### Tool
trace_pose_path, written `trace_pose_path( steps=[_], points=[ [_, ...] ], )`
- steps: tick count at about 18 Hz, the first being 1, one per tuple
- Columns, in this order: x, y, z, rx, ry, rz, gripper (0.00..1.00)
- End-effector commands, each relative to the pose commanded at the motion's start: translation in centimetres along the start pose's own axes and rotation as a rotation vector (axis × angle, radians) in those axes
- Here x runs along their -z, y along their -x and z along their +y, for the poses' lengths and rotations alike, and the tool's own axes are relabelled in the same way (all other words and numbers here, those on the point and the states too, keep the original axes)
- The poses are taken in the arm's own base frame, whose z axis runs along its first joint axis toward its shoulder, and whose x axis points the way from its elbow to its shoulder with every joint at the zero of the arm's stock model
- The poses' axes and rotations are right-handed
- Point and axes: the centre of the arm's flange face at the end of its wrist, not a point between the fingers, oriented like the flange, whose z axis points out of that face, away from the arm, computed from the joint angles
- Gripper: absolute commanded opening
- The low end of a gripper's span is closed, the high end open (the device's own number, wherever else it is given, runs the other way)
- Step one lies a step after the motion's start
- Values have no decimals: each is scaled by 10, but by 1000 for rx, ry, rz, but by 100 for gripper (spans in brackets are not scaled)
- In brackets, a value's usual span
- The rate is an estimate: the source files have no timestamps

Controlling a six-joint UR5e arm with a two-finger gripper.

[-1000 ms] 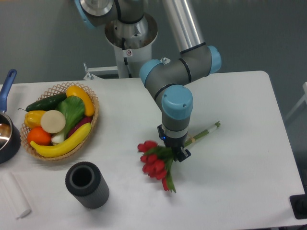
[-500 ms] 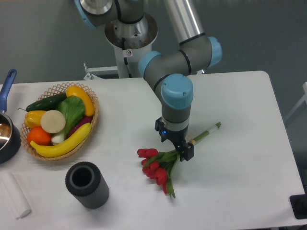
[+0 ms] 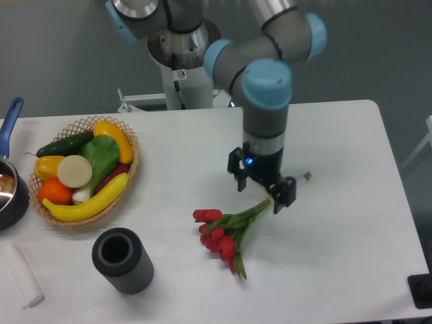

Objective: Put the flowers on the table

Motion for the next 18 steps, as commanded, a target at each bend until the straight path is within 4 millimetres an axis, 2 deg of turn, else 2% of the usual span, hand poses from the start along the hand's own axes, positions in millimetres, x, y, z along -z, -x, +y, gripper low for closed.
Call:
trace_pose_path(
  steps=[4,9,15,18],
  points=[
    [38,11,38,-112,20,55,100],
    [76,21,85,-166,-22,55,100],
    [98,31,139,-291,-42,94,100],
    [103,30,145,-290,-45,99,100]
  ],
)
